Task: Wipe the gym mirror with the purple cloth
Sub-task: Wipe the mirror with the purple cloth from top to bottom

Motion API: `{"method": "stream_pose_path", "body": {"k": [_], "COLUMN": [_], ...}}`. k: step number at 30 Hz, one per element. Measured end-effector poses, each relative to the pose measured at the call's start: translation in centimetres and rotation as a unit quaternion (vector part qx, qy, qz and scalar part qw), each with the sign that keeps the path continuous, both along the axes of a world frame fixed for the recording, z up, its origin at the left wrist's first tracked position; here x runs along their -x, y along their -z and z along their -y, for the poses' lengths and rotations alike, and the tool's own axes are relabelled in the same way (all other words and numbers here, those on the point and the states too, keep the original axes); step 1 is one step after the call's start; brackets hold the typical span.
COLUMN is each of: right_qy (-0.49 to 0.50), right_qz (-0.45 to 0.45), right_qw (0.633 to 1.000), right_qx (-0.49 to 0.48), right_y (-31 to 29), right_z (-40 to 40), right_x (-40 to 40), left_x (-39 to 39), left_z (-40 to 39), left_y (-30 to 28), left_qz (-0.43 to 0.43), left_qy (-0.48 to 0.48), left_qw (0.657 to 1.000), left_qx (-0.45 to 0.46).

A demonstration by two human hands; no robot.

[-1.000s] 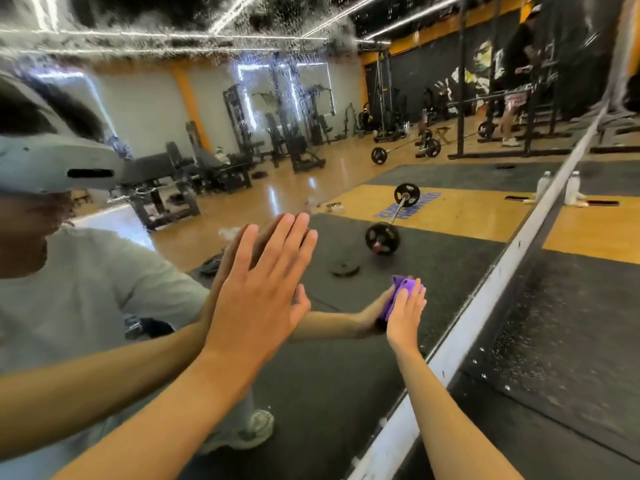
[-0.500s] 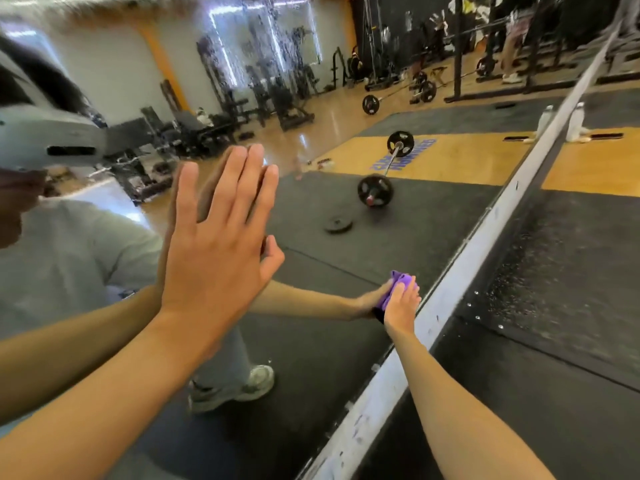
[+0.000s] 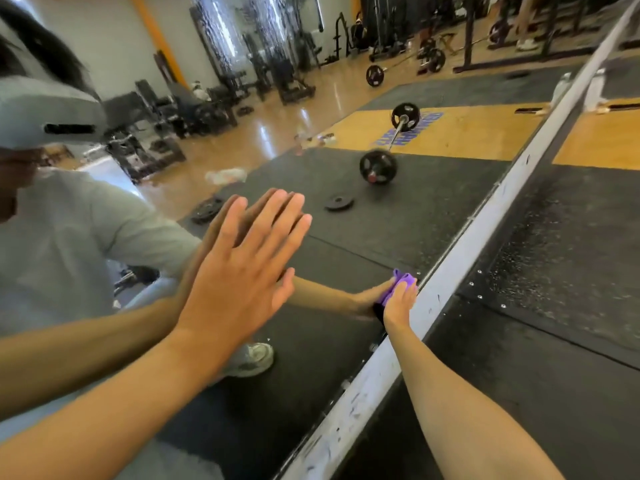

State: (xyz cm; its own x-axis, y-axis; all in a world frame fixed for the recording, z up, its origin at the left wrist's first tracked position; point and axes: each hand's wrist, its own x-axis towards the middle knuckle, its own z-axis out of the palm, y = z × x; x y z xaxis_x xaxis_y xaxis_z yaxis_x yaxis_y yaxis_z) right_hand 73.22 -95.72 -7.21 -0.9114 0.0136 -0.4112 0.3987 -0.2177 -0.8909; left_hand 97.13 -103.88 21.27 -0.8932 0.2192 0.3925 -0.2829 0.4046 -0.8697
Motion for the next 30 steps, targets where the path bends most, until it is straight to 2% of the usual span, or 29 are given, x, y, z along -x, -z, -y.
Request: {"method": "stream_pose_path", "body": {"k": [4,8,11,14,18,21,23,26,30], "right_qy": [0.036,0.017,-0.016,-0.069,-0.08,-0.073,-0.072,-0.064,-0.018], "right_qz": [-0.002,-0.165,-0.355,-0.482,-0.548,-0.576,-0.563,-0.511,-0.384], "right_qw": [0.999,0.984,0.931,0.869,0.818,0.798,0.81,0.849,0.919], "right_qx": [-0.033,-0.067,-0.085,-0.083,-0.154,-0.162,-0.148,-0.118,-0.09], "right_y": [-2.9,-11.6,-19.7,-25.2,-32.5,-37.8,-40.4,-43.3,-48.5], "right_z": [0.5,0.3,0.4,0.6,0.5,0.6,0.5,0.2,-1.1], "right_x": [-0.1,1.3,-0.3,-4.0,-5.0,-4.0,-2.9,-1.3,4.2], "left_x": [0.1,0.0,0.0,0.1,0.2,1.8,3.0,4.0,3.7], "left_z": [0.1,0.1,0.0,-0.3,-1.1,-1.8,-2.5,-3.4,-3.8], "left_y": [0.3,0.2,0.0,-0.4,-2.5,-9.1,-14.7,-21.6,-27.6], "left_qz": [-0.009,-0.009,-0.01,0.003,0.025,-0.038,-0.088,-0.128,-0.101], "left_qy": [-0.002,0.006,0.009,0.004,-0.003,0.015,0.011,-0.013,-0.026], "left_qw": [1.0,1.0,1.0,0.998,0.989,0.983,0.976,0.967,0.968], "left_qx": [0.013,0.001,-0.013,-0.056,-0.147,-0.181,-0.199,-0.219,-0.229]}}
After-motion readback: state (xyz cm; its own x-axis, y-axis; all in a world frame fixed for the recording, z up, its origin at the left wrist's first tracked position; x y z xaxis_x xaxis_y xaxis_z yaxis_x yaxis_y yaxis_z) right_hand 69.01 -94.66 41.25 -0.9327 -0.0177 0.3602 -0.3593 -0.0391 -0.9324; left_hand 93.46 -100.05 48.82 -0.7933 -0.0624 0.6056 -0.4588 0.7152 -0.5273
